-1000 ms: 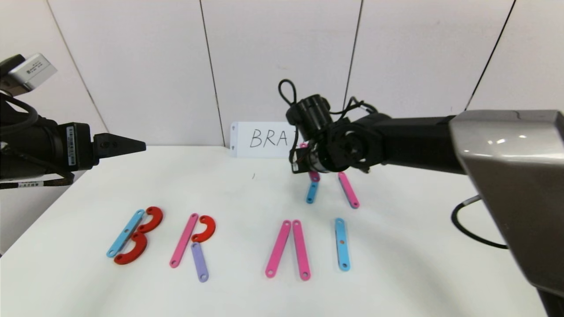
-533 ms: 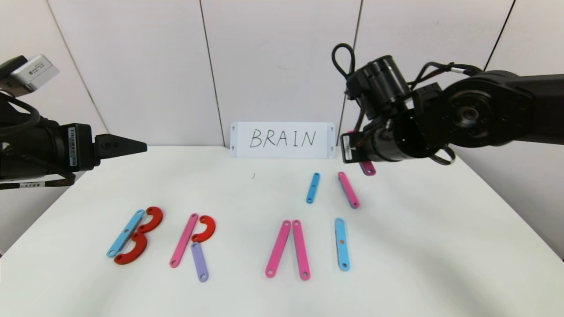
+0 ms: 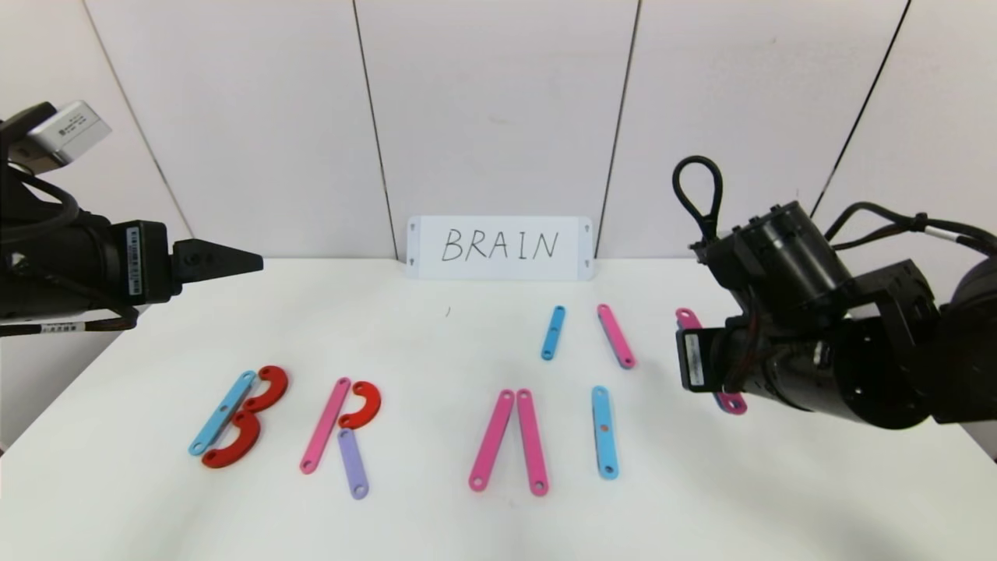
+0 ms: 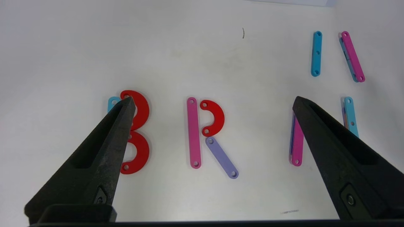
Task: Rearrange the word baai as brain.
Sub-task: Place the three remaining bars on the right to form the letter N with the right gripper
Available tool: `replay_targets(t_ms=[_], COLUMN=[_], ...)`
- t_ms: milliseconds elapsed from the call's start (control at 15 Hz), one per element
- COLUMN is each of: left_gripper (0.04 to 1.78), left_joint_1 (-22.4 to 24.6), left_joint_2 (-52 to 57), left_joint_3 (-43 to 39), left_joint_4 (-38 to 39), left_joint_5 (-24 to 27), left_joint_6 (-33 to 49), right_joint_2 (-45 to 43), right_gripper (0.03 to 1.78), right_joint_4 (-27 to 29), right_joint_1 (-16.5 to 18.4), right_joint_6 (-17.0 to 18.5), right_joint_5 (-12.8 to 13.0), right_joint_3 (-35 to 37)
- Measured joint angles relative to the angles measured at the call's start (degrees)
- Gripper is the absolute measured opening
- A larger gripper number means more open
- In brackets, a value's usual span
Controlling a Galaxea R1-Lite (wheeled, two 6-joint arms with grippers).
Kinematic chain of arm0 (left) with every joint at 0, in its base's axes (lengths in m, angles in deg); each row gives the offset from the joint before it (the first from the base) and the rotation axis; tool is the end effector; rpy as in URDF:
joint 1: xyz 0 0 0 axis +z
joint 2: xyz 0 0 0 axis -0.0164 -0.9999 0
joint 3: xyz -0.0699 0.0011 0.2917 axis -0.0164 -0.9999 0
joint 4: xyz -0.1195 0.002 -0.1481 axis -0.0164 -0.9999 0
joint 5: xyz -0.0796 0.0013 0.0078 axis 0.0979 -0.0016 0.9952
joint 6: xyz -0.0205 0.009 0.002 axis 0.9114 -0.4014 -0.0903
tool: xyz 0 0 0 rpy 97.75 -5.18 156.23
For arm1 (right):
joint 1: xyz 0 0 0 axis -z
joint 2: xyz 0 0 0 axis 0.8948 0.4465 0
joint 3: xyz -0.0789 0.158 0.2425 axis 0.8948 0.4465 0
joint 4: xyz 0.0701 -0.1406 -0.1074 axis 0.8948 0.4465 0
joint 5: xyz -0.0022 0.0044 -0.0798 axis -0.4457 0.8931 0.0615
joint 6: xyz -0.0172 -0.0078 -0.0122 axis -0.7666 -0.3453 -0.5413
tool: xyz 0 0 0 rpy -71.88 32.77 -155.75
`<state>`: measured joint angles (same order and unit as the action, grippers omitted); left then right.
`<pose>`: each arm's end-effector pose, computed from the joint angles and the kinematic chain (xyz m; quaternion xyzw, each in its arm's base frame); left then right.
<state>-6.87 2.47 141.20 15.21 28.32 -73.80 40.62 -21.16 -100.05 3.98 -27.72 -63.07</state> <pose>0.1910 -0.0284 0.2909 -0.0850 0.2407 -0.0916 0.9625 0.2268 0.1544 0.1836 -0.0180 0.3574 -0.0256 0.9334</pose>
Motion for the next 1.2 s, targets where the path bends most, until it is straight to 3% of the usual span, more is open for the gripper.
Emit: replay_targets(t_ms=[400,800,1200], left_gripper=[1.74,1.74,1.74], left_joint_1=[0.0,0.0,0.0], left_joint_2=[-0.4,-0.5,-0.6], left_joint_3=[0.0,0.0,0.0], left_joint_4=[0.0,0.0,0.1], left_joint_5=[0.0,0.0,0.0], left_joint_6=[0.0,0.0,0.0], right_joint_2=[1.9,5.6,10.0], right_gripper=[0.30,0.30,0.30], right_joint_4=[-11.7,-12.2,-15.4], right_joint_1=[-4.2,-4.6,-4.2], right_joint_6=[4.0,6.8,7.2], right_joint_5=[-0.1,-0.1,-0.1], right_joint_3=[11.4,13.9,14.2])
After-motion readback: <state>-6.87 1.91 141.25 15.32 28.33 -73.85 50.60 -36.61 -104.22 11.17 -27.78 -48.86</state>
